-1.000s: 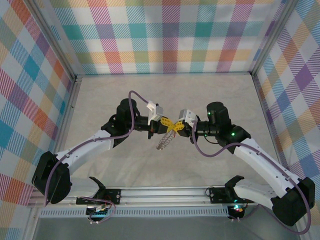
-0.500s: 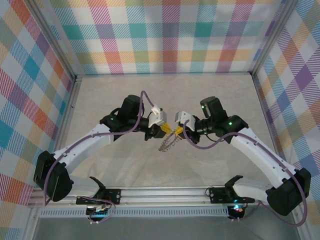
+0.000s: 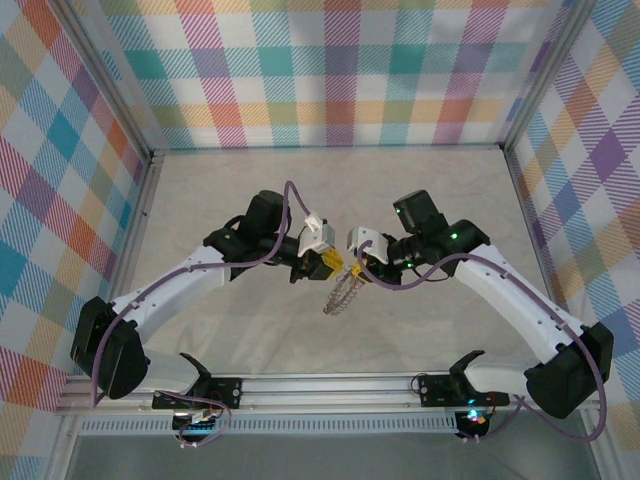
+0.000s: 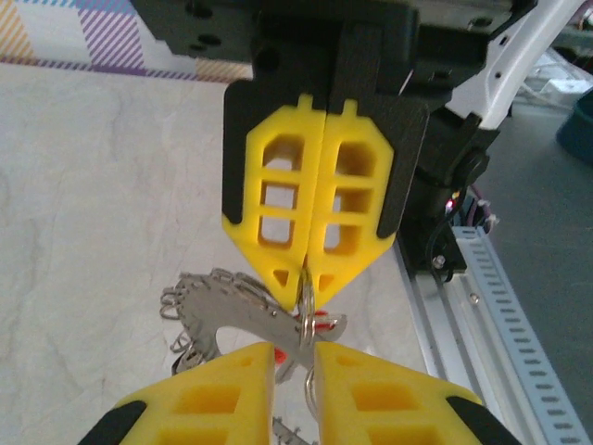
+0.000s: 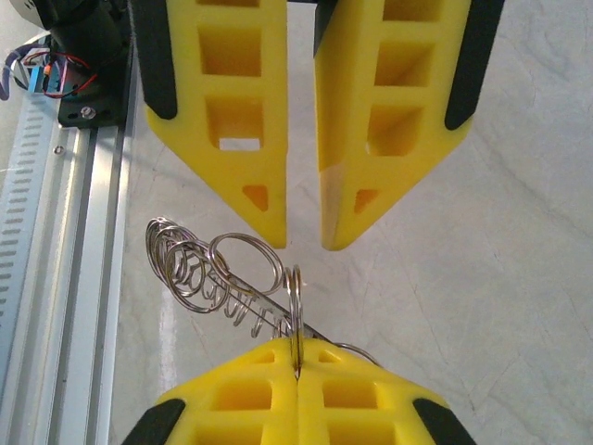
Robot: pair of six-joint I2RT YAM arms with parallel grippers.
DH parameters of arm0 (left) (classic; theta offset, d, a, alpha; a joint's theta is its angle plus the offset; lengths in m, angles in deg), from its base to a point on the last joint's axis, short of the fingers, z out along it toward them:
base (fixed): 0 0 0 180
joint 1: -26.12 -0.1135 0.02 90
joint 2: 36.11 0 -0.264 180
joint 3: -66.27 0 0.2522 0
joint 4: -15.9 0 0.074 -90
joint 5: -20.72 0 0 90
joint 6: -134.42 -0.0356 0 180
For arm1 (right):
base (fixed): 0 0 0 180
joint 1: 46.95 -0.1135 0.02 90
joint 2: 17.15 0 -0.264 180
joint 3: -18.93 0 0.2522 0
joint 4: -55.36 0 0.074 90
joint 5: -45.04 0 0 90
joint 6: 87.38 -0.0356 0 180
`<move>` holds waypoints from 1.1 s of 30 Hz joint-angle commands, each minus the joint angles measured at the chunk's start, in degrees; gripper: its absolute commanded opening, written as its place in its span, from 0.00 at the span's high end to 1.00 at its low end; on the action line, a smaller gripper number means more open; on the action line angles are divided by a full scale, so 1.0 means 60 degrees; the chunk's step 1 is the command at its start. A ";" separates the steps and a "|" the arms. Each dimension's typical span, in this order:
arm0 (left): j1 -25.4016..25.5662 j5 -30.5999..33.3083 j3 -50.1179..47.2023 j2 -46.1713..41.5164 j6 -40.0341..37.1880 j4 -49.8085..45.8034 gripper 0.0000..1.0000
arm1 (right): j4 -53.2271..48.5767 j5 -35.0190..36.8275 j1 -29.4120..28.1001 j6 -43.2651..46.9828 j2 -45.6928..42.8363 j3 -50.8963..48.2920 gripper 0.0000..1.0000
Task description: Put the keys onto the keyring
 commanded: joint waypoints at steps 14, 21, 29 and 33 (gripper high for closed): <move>0.0333 -0.0902 0.0472 0.0590 0.0068 -0.0066 0.83 | 0.0614 -0.0493 -0.0101 -0.0112 -0.0279 -0.0014 1.00; 0.0364 -0.1240 0.0721 0.0630 -0.0064 -0.0424 1.00 | 0.0735 -0.0583 -0.0101 -0.0213 -0.0338 -0.0063 1.00; 0.0298 -0.1124 0.0385 0.0241 0.0536 0.0694 1.00 | 0.2223 -0.0730 0.0115 -0.0857 -0.1444 -0.1199 0.72; 0.0203 -0.0958 -0.0026 0.0052 0.1281 0.1861 1.00 | 0.2464 -0.0777 0.0307 -0.1073 -0.1769 -0.1454 0.72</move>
